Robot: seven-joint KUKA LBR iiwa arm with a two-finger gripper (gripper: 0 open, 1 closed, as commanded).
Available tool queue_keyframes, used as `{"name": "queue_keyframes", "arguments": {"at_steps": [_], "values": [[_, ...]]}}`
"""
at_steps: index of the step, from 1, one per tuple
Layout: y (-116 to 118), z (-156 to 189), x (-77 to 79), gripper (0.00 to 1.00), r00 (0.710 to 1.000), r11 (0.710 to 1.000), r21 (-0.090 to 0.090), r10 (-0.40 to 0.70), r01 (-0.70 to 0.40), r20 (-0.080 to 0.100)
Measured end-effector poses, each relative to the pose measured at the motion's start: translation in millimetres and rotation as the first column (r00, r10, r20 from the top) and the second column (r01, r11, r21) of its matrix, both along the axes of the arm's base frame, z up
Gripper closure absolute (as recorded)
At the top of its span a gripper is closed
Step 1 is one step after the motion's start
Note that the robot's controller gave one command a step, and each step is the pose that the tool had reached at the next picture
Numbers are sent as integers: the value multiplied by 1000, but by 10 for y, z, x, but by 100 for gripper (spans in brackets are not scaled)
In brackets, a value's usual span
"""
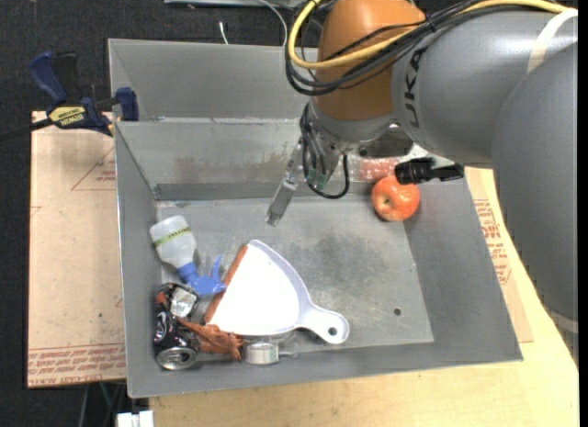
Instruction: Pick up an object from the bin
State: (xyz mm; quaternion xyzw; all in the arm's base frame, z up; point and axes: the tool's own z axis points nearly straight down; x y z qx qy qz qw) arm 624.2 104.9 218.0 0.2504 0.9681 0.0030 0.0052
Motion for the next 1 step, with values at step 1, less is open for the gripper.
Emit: {"name": "queue_keyframes", "arguments": {"at_steps": [1], "values": [[-197, -399, 17, 0, 998, 998, -2, 65, -65, -9]]}}
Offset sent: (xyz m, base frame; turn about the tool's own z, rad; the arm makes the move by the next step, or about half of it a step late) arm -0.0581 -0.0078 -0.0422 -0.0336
